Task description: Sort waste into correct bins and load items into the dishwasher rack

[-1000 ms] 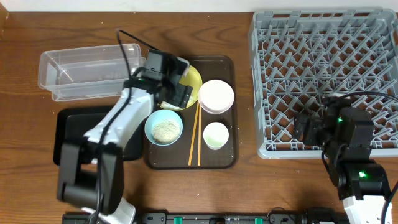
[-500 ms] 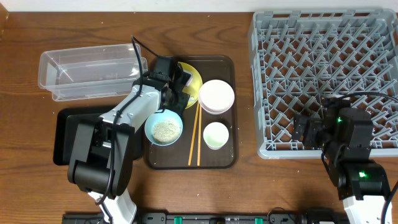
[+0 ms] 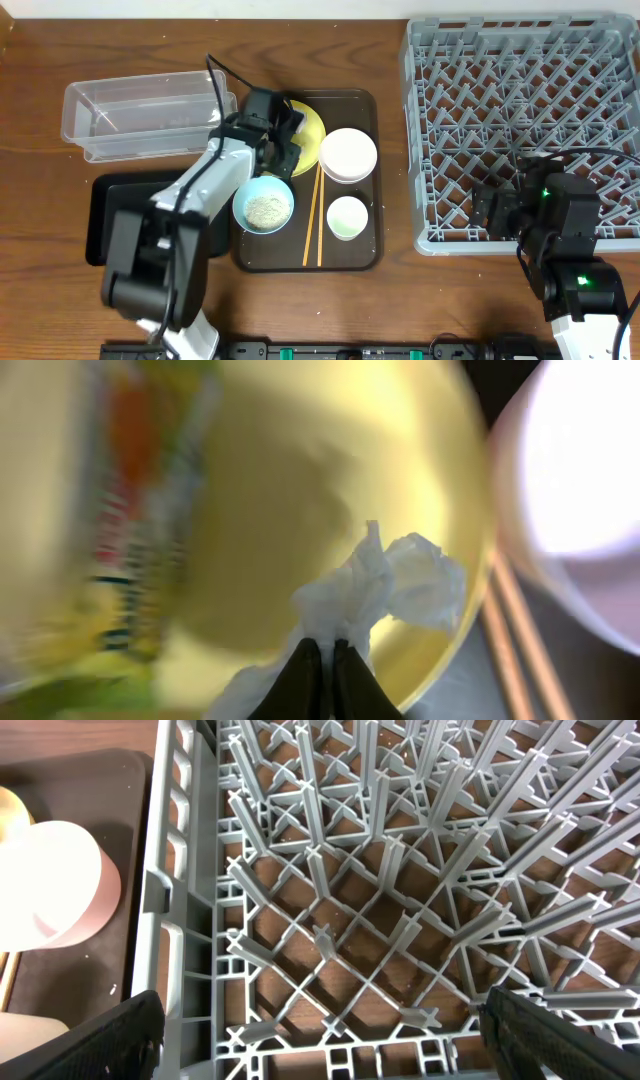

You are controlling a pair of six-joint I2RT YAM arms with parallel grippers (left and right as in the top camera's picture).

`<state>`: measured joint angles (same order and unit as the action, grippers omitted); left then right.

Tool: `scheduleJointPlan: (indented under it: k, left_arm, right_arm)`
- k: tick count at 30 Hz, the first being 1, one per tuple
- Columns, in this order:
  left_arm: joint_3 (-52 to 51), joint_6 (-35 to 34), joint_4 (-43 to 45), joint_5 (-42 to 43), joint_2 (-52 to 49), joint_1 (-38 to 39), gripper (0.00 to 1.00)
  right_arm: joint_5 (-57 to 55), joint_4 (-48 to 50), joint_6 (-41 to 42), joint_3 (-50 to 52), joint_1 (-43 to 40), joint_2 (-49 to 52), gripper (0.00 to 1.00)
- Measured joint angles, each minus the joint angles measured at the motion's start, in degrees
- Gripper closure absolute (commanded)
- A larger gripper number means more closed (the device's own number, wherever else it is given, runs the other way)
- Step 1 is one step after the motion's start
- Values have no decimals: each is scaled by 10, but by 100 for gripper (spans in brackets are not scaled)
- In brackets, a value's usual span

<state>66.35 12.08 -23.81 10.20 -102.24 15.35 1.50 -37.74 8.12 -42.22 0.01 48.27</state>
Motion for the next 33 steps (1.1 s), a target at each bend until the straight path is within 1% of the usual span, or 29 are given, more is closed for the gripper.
scheduleJointPlan:
  k: [4, 7, 10, 13, 14, 16, 19, 20, 25, 29, 33]
  left_arm:
    - [1, -5, 22, -9, 88, -21, 92]
    - [4, -20, 66, -35, 134, -58, 91]
    - [9, -30, 119, -55, 145, -107, 91]
    - [9, -33, 155, -66, 134, -148, 91]
    - [9, -33, 160, -68, 129, -157, 85]
    - [9, -31, 165, -73, 113, -176, 55]
    - [9, -37, 168, -76, 90, -193, 49]
    - [9, -37, 168, -76, 85, -196, 46]
    - [9, -42, 175, -66, 86, -191, 44]
    - [9, -41, 147, -21, 92, -158, 36]
    - [9, -24, 113, 8, 91, -109, 33]
  right_arm:
    - [0, 0, 0, 0, 0, 0, 1]
    - [0, 0, 0, 0, 0, 0, 1]
    - [0, 0, 0, 0, 0, 0, 1]
    - [0, -2, 0, 0, 0, 0, 1]
    - [0, -2, 0, 0, 0, 0, 1]
    - [0, -2, 0, 0, 0, 0, 1]
    - [0, -2, 0, 0, 0, 0, 1]
    - [0, -2, 0, 0, 0, 0, 1]
    - [0, -2, 0, 0, 0, 0, 1]
    - [0, -2, 0, 0, 0, 0, 1]
    - [0, -3, 0, 0, 0, 0, 1]
